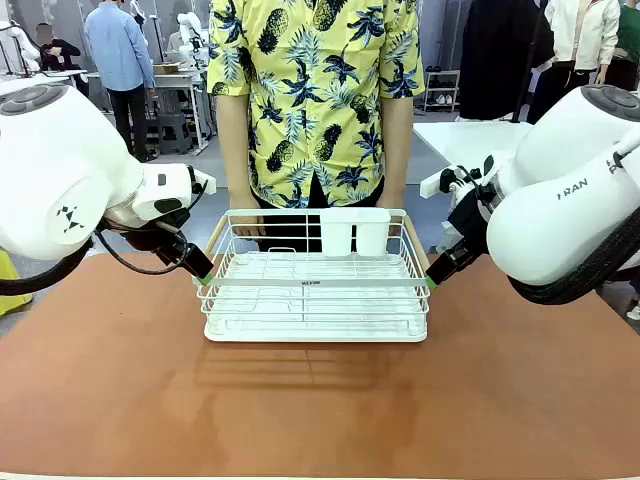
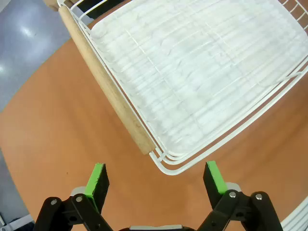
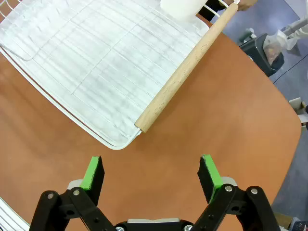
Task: Clean the table.
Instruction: Pick up the Lint Roller when the human hands it over.
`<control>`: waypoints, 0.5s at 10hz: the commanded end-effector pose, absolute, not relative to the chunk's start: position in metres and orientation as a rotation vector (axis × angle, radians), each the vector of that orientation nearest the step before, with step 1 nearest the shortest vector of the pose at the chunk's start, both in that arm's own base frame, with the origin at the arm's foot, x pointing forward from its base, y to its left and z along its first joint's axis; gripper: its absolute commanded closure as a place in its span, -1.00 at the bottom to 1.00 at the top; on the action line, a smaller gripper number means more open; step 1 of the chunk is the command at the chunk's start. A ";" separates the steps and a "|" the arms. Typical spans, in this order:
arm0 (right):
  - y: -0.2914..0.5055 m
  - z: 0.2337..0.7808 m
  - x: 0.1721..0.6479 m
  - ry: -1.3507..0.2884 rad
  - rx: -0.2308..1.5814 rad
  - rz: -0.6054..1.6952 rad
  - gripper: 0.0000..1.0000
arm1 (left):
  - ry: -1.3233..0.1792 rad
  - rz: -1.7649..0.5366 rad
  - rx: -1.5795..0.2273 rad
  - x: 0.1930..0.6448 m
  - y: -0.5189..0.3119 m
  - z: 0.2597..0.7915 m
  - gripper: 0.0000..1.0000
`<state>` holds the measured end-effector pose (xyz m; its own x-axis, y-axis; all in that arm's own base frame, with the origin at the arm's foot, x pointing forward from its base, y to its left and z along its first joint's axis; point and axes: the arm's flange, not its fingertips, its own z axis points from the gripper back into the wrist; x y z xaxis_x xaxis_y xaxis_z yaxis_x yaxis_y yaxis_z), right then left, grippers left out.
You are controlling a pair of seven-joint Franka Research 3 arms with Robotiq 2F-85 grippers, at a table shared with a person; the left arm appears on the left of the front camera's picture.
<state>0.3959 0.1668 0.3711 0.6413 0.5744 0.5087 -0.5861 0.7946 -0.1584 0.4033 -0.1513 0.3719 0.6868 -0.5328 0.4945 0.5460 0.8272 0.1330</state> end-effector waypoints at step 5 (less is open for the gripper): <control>0.167 0.371 0.396 -0.572 0.022 0.661 -1.00 | -0.546 -0.604 -0.026 0.403 -0.152 0.372 -1.00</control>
